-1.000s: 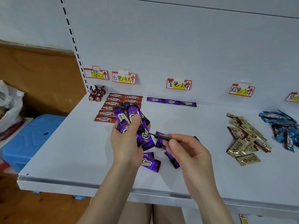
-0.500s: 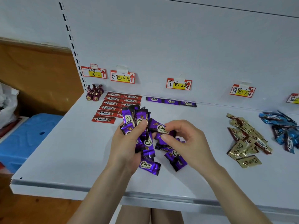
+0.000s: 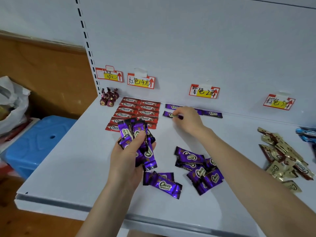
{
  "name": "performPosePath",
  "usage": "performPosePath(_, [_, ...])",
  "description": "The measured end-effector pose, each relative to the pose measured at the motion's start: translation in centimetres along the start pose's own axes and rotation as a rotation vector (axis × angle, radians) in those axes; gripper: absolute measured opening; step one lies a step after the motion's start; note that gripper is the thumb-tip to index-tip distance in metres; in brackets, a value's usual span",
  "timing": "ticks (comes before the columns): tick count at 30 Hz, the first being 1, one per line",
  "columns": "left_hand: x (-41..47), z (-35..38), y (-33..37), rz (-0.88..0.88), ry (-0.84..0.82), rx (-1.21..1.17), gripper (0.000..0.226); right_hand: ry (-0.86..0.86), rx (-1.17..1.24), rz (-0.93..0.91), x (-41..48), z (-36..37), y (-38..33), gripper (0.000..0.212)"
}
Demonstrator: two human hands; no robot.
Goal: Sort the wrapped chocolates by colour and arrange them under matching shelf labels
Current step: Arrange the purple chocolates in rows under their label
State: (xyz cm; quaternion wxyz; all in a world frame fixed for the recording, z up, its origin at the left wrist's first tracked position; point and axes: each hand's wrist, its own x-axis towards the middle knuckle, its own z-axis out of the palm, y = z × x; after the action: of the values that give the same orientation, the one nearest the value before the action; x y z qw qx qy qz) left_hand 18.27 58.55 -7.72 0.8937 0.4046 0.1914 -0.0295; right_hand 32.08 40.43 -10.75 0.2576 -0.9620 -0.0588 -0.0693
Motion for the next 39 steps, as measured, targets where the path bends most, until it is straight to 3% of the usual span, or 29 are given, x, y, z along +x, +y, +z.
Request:
performPosePath(6, [0.5, 0.1, -0.4, -0.017, -0.013, 0.019, 0.015, 0.001, -0.122, -0.092, -0.6, 0.8, 0.2, 0.027])
performPosePath(24, [0.7, 0.0, -0.5, -0.025, 0.002, -0.022, 0.014, 0.005, -0.187, -0.1, 0.3, 0.8, 0.7, 0.03])
performPosePath(26, [0.6, 0.1, -0.4, -0.033, -0.007, -0.039, 0.016, 0.03, -0.113, -0.122, -0.4, -0.1, -0.2, 0.028])
performPosePath(31, [0.0, 1.1, -0.5, -0.025, -0.019, -0.122, 0.021, 0.052, 0.384, -0.07, -6.4, -4.0, -4.4, 0.009])
performPosePath(39, [-1.5, 2.8, -1.7, 0.014, -0.033, -0.178, 0.017, 0.064, 0.721, 0.086, -16.5, -3.4, -7.8, 0.005])
